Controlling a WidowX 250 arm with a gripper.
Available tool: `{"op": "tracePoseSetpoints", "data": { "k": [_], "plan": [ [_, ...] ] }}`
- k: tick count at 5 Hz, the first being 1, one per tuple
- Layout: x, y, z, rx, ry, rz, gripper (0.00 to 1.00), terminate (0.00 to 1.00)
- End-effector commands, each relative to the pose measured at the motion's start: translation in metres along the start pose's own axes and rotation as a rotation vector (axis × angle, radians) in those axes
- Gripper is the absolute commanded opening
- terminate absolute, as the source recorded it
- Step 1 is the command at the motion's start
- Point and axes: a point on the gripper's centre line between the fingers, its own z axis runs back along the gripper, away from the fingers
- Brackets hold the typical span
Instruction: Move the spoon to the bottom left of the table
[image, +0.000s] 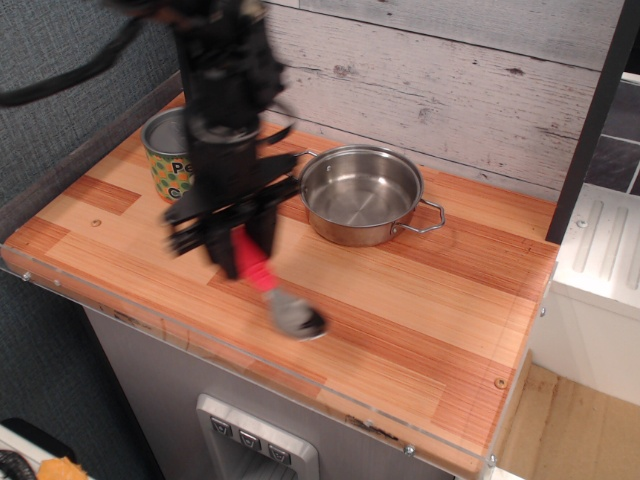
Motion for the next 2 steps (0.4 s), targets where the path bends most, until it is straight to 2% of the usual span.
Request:
{"op": "tracePoseSetpoints", "data": {
  "k": [1,2],
  "plan": [
    [0.035,0.031,-0.009,-0.049,-0.075,0.223,0.00,0.00],
    [0.050,0.037,-0.014,-0.054,-0.078,0.290,0.00,0.00]
  ]
}}
